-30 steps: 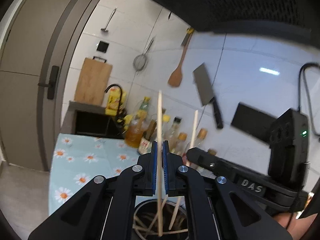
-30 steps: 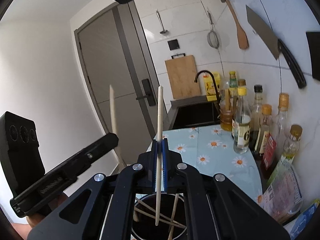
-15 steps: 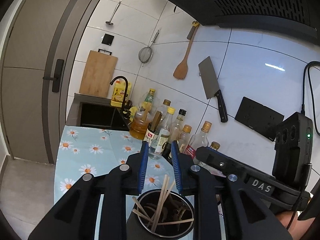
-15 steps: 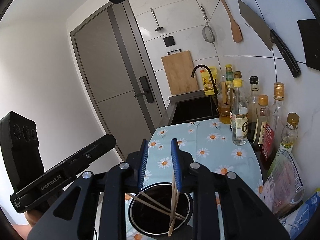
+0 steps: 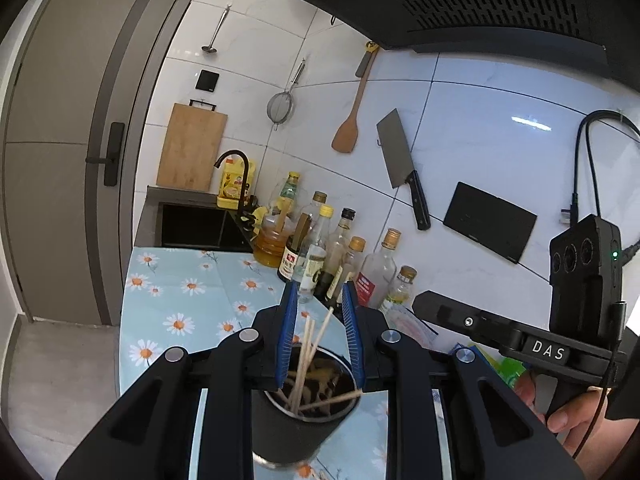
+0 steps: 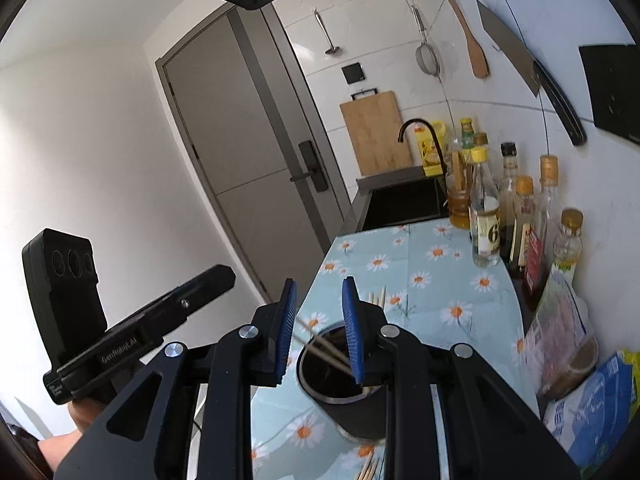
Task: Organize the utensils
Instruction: 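Move both open tools back down to the remaining sticks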
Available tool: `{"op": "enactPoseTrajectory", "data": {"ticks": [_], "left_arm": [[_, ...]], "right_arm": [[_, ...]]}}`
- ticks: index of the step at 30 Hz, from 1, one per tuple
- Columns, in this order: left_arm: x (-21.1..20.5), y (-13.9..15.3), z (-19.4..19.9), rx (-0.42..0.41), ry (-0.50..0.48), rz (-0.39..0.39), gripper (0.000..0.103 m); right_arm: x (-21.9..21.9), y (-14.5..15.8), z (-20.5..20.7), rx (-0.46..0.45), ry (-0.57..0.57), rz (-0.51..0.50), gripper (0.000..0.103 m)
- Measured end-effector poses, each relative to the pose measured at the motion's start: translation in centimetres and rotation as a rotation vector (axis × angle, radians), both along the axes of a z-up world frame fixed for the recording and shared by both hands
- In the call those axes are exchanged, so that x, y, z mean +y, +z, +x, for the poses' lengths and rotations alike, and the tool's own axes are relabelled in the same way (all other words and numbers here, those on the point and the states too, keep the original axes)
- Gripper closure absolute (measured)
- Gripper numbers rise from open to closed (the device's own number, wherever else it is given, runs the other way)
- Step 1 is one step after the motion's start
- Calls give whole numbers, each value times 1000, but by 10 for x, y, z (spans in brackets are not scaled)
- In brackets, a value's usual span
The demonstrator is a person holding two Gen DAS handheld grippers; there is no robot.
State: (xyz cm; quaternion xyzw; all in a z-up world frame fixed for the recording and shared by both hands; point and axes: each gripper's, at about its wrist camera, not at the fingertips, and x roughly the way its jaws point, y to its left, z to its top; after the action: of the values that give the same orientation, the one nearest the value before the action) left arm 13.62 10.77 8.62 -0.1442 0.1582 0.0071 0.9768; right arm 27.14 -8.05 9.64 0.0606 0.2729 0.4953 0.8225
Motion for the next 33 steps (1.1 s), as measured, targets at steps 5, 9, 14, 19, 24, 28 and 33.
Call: {"op": "enactPoseTrajectory", "data": {"ticks": [5,9,14,19,24,28,33], "left_arm": [[-10,-8,-20,45,-6,9,76],[-15,-19,-29,87,-8,5,75],[-19,-38,-40,162,-32,-27,75],[-24,-63,-50,252,-50,-54,75],[-28,-91,-58,332,-60,-92,75],[-31,-111,-64,389,-63,-112,75],[-34,-130,-70,449,-73,-136,75]], "right_arm": [[-12,-8,-12,35,1,-55,78],[-17,-17,-21,86,17,-95,74],[-20,-35,-35,123,50,-156,68],[-20,-64,-37,204,64,-217,68],[-7,-114,-37,352,95,-346,68],[-1,-153,-33,483,99,-438,68],[2,-182,-26,580,90,-523,72]]}}
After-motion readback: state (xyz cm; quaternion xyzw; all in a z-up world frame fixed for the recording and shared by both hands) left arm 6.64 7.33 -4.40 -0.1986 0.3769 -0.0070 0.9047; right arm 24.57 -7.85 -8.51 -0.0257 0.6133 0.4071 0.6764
